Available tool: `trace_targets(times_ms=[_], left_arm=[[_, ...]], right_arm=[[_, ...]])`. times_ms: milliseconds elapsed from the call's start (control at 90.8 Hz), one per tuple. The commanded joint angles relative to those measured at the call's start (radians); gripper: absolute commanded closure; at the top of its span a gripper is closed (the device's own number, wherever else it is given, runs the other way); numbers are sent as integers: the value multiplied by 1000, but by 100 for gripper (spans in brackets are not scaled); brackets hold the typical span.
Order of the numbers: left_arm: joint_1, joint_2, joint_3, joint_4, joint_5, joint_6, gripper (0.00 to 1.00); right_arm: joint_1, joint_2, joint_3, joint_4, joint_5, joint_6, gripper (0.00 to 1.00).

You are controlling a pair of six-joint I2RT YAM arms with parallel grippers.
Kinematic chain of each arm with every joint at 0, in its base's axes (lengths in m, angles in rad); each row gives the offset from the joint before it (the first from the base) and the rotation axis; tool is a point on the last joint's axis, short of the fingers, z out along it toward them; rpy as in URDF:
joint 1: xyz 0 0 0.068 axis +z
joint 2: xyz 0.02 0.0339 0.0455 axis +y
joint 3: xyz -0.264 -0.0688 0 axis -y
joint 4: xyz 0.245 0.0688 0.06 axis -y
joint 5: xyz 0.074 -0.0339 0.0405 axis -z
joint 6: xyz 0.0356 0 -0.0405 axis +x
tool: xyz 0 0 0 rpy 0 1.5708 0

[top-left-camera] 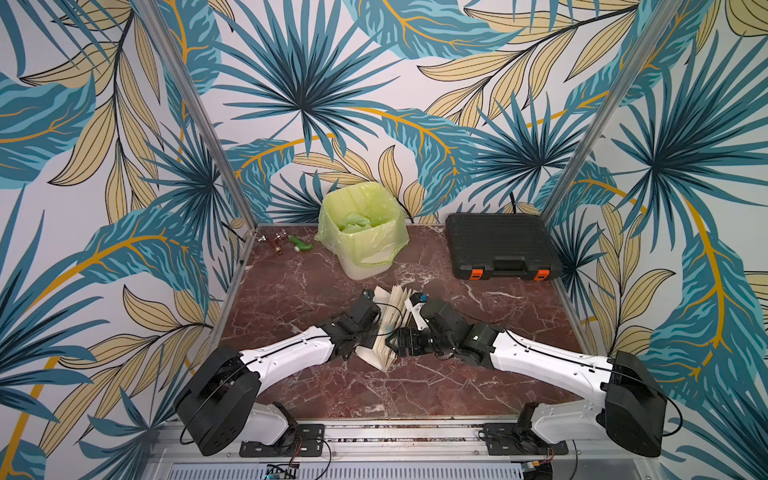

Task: Peel off the used sticky note
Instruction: Turn the page of the book at the center of the board.

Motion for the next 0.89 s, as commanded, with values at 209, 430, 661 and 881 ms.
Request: trace_targets(times_ms=[209,430,661,881], left_arm=[[-8,-5,-13,23,-12,7,100],[-8,-4,-21,54,-8,6,100],[-7,-6,-29,60,-10,4,100],[-8,-2,-31,63,-9,3,100]], right_arm=[[4,15,25,-48,26,-6,11],[5,9,24,-33,15,-10,9],[3,5,24,-33,20,-9,8],[4,0,28,4,31,-15,7]])
